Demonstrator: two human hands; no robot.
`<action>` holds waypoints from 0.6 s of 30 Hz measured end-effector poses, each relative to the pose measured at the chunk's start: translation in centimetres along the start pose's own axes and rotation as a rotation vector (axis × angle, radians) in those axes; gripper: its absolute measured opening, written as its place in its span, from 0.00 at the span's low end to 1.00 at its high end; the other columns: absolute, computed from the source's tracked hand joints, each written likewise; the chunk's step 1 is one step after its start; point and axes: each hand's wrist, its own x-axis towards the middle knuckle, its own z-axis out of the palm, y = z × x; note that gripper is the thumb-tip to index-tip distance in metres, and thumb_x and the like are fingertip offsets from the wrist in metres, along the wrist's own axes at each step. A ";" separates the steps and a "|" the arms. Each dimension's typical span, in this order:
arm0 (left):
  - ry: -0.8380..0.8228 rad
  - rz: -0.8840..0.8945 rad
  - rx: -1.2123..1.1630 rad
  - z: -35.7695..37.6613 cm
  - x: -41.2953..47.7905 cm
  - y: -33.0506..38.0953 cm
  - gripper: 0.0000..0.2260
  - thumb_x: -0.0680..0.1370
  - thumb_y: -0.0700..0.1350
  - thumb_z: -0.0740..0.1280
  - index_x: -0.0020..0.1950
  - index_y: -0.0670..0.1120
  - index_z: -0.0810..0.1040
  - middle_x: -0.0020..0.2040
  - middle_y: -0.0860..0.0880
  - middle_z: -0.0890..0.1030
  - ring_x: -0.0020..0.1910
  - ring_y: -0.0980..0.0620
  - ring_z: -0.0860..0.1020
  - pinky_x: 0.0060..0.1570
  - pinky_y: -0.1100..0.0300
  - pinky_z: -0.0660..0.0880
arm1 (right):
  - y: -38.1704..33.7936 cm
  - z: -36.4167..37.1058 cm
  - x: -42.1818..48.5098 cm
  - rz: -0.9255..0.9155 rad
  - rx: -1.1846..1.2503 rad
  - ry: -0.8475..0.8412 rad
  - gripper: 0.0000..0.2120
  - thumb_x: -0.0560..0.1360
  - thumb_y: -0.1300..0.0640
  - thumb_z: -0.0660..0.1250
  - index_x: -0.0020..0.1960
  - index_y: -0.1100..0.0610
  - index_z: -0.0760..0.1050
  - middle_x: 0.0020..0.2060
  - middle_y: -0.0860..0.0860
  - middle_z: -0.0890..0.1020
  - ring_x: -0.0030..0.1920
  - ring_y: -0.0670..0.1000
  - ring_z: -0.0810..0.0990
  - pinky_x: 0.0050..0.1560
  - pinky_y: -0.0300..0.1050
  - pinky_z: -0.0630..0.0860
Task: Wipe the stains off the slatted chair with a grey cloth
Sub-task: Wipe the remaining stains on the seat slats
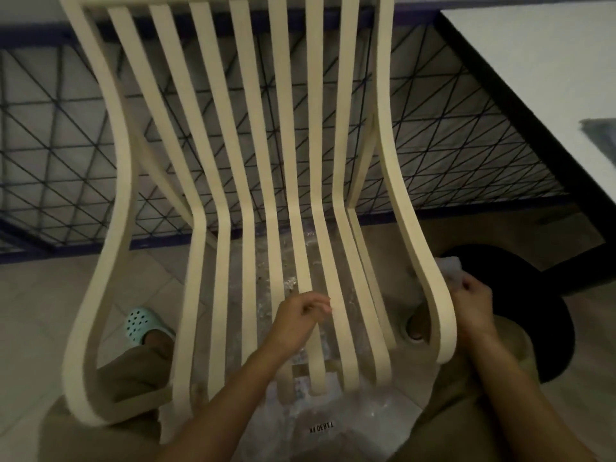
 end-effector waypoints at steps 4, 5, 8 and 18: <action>0.068 0.021 -0.143 -1.4 -3.9 2.4 0.10 0.79 0.37 0.63 0.50 0.48 0.82 0.45 0.50 0.85 0.44 0.49 0.83 0.49 0.57 0.78 | -3.5 -1.2 -3.7 -0.181 0.134 0.084 0.08 0.79 0.58 0.63 0.56 0.49 0.77 0.48 0.49 0.82 0.52 0.50 0.81 0.56 0.52 0.77; 0.081 0.032 -0.170 -1.5 -4.8 3.0 0.10 0.80 0.38 0.62 0.51 0.48 0.82 0.44 0.50 0.85 0.43 0.49 0.83 0.47 0.57 0.78 | -4.5 -1.2 -4.7 -0.251 0.133 0.073 0.08 0.79 0.59 0.63 0.56 0.50 0.77 0.48 0.48 0.81 0.52 0.49 0.80 0.55 0.49 0.77; 0.120 0.051 -0.267 -2.0 -7.3 4.4 0.10 0.80 0.38 0.61 0.52 0.47 0.82 0.44 0.49 0.85 0.41 0.48 0.83 0.45 0.56 0.78 | -7.2 -0.6 -8.5 -0.427 0.135 0.010 0.09 0.79 0.61 0.64 0.56 0.51 0.77 0.46 0.45 0.81 0.50 0.46 0.80 0.49 0.42 0.76; 0.336 0.271 -0.339 -4.1 -11.8 7.1 0.09 0.76 0.39 0.69 0.54 0.48 0.82 0.43 0.50 0.81 0.36 0.53 0.79 0.39 0.63 0.78 | -8.4 5.7 -16.9 -0.293 0.182 -0.648 0.12 0.76 0.60 0.67 0.60 0.53 0.75 0.48 0.50 0.85 0.47 0.48 0.85 0.42 0.39 0.81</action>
